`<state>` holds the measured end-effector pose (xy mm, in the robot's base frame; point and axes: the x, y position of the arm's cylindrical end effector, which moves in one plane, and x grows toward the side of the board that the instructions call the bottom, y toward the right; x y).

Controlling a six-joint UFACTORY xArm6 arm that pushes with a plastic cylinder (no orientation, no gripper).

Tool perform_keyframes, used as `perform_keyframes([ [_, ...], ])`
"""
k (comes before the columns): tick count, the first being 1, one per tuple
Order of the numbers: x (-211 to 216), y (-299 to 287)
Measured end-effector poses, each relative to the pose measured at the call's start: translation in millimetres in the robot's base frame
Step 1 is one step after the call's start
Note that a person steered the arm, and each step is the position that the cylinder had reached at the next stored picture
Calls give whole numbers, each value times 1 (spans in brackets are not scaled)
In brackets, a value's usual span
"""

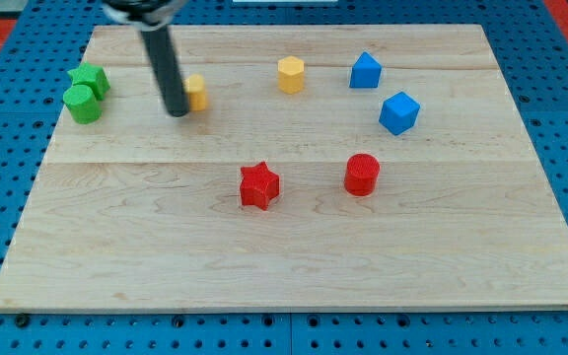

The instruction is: Place your arm to the right of the green star

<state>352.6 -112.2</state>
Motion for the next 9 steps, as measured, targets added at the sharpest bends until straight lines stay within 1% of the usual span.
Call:
perform_keyframes([
  [1,-4,19],
  [2,6,71],
  [3,3,112],
  [4,2,120],
  [8,2,118],
  [9,4,78],
])
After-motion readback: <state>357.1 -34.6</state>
